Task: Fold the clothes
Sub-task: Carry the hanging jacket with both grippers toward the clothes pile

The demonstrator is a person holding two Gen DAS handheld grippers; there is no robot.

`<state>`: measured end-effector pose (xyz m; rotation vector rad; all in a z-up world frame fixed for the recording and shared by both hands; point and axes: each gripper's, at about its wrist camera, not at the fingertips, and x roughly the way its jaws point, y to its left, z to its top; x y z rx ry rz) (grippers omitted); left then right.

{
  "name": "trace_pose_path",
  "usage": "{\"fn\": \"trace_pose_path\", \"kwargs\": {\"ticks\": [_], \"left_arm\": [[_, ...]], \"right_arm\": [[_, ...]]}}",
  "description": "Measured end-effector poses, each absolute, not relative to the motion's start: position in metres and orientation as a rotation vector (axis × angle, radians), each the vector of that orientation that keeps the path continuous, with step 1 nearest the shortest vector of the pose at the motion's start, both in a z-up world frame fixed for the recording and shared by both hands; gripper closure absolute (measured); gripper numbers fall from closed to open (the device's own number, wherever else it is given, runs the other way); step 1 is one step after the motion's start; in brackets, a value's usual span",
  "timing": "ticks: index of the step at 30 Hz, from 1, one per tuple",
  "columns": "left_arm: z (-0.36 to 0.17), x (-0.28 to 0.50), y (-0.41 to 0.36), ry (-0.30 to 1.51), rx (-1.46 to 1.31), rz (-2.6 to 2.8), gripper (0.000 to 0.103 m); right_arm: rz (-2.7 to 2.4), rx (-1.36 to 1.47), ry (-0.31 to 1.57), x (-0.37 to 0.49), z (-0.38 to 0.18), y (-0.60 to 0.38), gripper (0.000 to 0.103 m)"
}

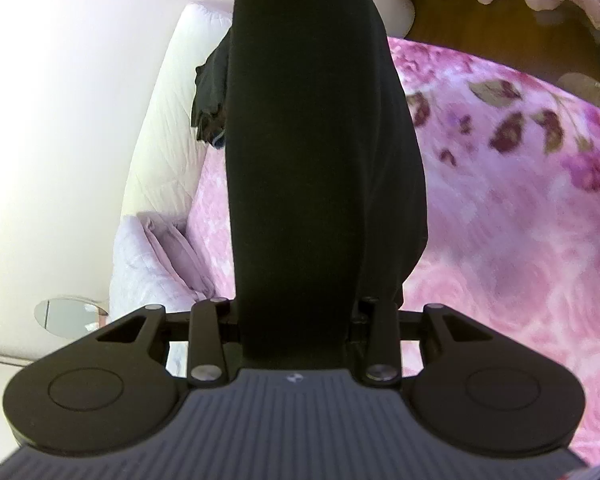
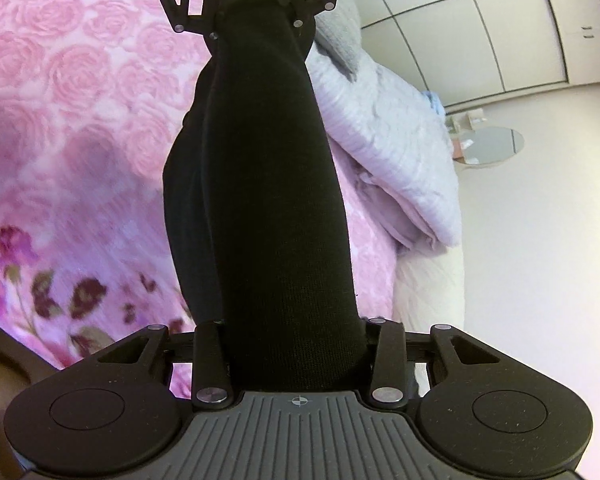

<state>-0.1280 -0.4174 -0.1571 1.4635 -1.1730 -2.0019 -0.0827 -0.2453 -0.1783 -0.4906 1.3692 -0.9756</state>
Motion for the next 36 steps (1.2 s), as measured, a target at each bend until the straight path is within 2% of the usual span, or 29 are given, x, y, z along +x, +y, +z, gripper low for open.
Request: {"fn": "trace_pose_path", "kwargs": {"ticks": [11,19,36], "left_arm": [[-0.123,-0.286,-0.423,-1.132,1.561,-1.941,0.069],[-0.113,-0.372,-0.44,-1.099,1.536,-1.943,0.069],[-0.094,-0.507,-0.577,-1.192,1.32,-2.067,0.069]], "right_arm": [[-0.976,-0.448,1.289,-0.244,-0.151,-0.259,0.064],[-0.984,-0.443,1.287,-0.336,-0.128,-0.275,0.064],[-1.113,-0.416,1.425,-0.462,-0.083,-0.387,0.064]]}}
